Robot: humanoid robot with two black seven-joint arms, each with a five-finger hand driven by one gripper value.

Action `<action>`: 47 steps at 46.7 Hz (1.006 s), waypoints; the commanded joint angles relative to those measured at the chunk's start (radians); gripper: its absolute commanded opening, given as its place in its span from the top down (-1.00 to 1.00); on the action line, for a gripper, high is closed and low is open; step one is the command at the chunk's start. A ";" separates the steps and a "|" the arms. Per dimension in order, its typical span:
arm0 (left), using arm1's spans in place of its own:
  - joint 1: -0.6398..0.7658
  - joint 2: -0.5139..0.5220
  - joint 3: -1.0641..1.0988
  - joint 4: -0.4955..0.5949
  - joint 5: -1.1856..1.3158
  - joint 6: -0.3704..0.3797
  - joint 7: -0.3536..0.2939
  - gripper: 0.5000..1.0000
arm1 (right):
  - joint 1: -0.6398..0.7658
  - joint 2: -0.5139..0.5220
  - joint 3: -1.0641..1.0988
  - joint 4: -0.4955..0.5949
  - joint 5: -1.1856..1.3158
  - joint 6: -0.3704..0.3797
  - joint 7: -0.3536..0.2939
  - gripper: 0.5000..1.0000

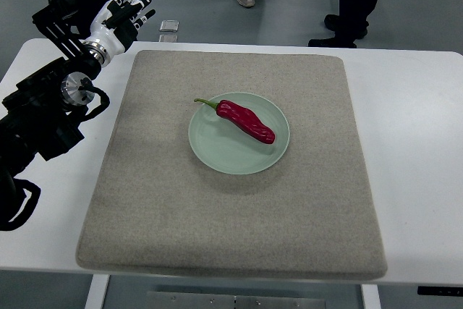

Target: Place red pepper on plate with left hand

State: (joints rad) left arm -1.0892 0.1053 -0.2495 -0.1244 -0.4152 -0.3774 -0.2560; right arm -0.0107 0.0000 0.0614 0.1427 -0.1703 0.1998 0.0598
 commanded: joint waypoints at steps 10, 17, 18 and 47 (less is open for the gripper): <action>-0.005 0.000 -0.001 0.000 0.001 -0.001 0.000 -0.86 | 0.000 0.000 0.000 0.000 0.000 0.000 0.000 -0.73; -0.003 0.000 -0.001 0.000 0.001 0.000 0.000 -0.86 | 0.000 0.000 0.000 0.000 0.000 0.000 0.000 -0.73; -0.005 0.000 -0.001 0.000 0.001 0.000 0.000 -0.86 | 0.000 0.000 0.000 0.000 0.000 0.000 0.000 -0.73; -0.018 -0.003 -0.002 0.000 0.000 0.002 0.000 -0.86 | -0.002 0.000 0.000 0.037 -0.006 0.020 0.000 -0.73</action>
